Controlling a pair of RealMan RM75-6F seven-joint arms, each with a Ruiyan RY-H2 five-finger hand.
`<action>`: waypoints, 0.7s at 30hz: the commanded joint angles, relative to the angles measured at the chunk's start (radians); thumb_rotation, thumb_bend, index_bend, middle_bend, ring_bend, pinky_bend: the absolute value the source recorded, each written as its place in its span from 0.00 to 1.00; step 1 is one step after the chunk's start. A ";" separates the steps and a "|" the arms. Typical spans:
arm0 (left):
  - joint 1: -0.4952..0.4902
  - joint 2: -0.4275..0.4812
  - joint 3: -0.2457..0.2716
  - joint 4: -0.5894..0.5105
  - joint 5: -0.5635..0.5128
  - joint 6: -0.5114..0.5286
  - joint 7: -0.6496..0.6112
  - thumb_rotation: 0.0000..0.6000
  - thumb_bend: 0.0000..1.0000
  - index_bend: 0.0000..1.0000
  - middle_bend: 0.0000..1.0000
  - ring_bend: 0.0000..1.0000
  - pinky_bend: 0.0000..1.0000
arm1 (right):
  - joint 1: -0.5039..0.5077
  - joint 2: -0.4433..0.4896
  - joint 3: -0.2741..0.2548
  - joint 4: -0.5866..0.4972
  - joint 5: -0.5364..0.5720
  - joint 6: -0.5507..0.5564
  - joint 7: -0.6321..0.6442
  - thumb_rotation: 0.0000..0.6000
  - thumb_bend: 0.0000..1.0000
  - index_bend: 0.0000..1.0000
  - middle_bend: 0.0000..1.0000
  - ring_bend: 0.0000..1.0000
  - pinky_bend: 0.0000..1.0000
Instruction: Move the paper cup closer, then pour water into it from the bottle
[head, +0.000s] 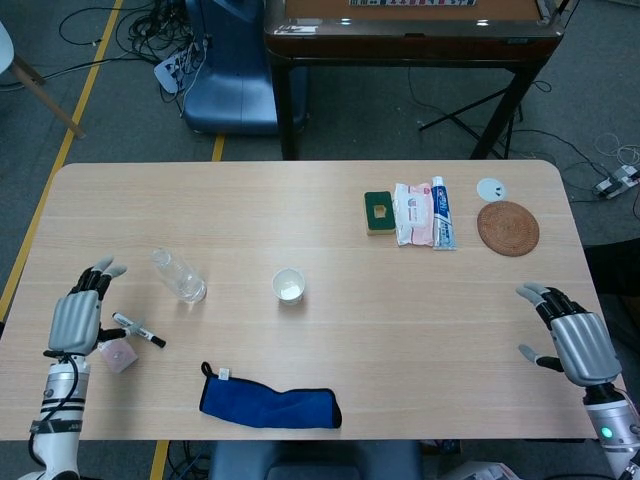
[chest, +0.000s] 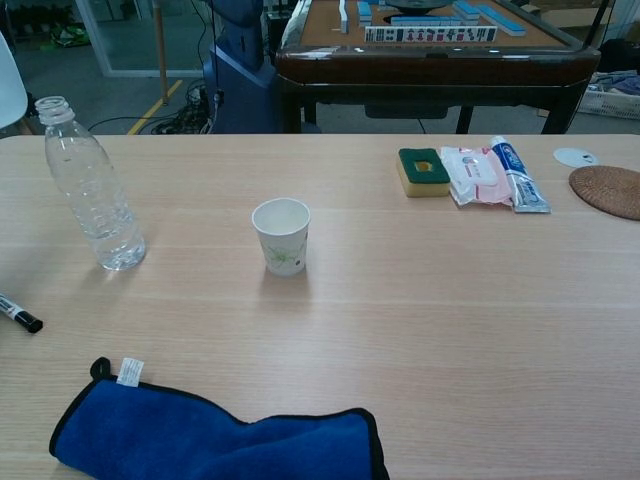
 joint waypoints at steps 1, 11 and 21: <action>0.055 0.018 0.064 0.001 0.103 0.074 -0.009 1.00 0.06 0.24 0.09 0.10 0.32 | -0.002 -0.001 0.002 -0.003 0.002 0.005 -0.009 1.00 0.04 0.20 0.20 0.19 0.46; 0.139 0.069 0.189 -0.043 0.241 0.130 0.145 1.00 0.06 0.26 0.09 0.08 0.32 | -0.022 0.000 0.005 -0.019 -0.011 0.053 -0.043 1.00 0.04 0.20 0.20 0.19 0.46; 0.190 0.082 0.198 -0.005 0.309 0.173 0.067 1.00 0.06 0.26 0.09 0.07 0.32 | -0.029 0.001 0.013 -0.018 -0.002 0.061 -0.046 1.00 0.04 0.20 0.20 0.19 0.46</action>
